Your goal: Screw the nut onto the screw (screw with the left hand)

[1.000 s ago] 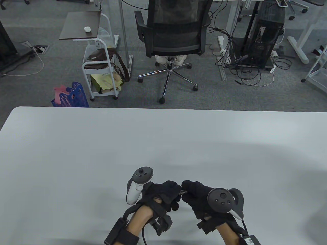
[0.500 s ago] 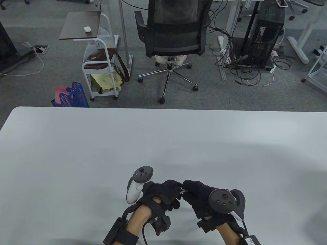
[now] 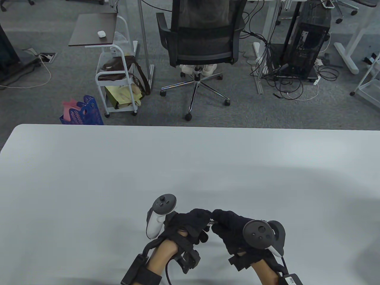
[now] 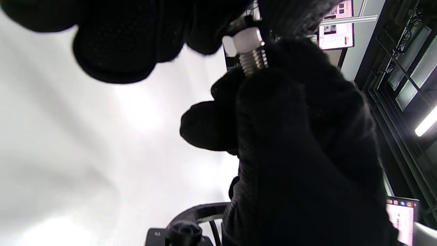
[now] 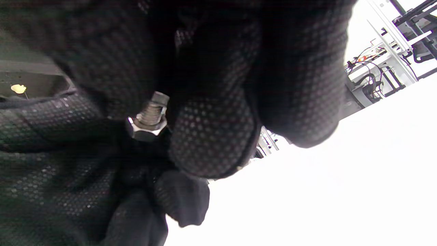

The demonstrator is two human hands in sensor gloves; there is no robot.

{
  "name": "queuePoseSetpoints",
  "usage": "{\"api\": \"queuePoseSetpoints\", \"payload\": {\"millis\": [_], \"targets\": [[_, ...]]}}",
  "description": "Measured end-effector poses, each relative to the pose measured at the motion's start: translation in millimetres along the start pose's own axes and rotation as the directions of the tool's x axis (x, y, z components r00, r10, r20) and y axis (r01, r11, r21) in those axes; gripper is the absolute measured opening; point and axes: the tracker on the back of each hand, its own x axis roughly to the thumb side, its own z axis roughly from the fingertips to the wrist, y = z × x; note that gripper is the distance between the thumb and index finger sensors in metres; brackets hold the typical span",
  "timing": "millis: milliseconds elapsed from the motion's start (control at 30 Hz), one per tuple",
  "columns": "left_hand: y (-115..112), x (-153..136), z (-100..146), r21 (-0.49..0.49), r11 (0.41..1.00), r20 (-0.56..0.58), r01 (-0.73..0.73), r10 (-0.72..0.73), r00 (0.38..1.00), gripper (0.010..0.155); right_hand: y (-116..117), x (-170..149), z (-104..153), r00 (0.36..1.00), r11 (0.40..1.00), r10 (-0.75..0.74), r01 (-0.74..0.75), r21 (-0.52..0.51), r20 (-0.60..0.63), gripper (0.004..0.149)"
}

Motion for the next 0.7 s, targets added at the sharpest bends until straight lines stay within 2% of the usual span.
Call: {"api": "queuePoseSetpoints", "payload": {"millis": [100,233,333,400,600,700], "targets": [[-1.2,2.2,-0.5,-0.029,1.0,0.001,0.01,-0.01,1.0,0.056,0.8,0.1,-0.2,1.0,1.0,0.005,-0.005,0.009,0.0,0.047],[-2.8,4.3,-1.5,-0.096,0.995,0.014,-0.005,0.006,1.0,0.056,0.1,0.8,-0.1,1.0,1.0,0.008,-0.008,0.006,0.005,0.047],[-1.6,1.3,0.2,-0.045,0.999,0.003,-0.014,0.014,1.0,0.067,-0.5,-0.3,-0.2,1.0,1.0,0.0,0.0,-0.004,-0.002,0.047],[-1.0,1.1,0.0,-0.013,1.0,-0.005,0.008,-0.008,1.0,0.062,-0.2,-0.5,-0.1,1.0,1.0,-0.002,0.002,-0.003,-0.005,0.047],[-3.7,5.9,-0.9,-0.073,0.997,0.017,0.013,-0.012,1.0,0.056,-0.2,0.2,-0.2,1.0,1.0,-0.004,0.004,0.0,-0.002,0.047],[-2.9,3.5,0.4,-0.052,0.999,0.013,-0.016,0.017,1.0,0.064,-0.9,-0.6,-0.4,1.0,1.0,-0.006,0.006,-0.004,-0.005,0.047]]}}
